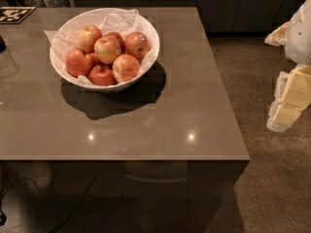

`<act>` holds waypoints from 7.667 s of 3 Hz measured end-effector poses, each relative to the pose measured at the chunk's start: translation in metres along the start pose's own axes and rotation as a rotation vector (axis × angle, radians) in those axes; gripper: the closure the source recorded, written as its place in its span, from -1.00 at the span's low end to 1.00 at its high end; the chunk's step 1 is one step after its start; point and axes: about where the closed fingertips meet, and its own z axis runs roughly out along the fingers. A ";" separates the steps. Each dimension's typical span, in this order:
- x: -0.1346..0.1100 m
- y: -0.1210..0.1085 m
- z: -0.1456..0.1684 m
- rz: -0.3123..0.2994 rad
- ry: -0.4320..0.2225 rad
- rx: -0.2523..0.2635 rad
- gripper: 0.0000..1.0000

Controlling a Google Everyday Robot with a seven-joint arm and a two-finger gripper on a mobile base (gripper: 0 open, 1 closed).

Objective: Pick apple from white bowl

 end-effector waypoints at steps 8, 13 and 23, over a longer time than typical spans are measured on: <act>-0.196 -0.047 -0.024 -0.212 -0.133 0.000 -1.00; -0.281 -0.089 0.026 -0.151 -0.263 -0.035 -1.00; -0.362 -0.115 0.146 -0.081 -0.367 -0.178 -1.00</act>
Offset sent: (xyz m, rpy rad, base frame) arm 0.0050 0.0662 0.0254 -0.0894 -0.0242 0.0998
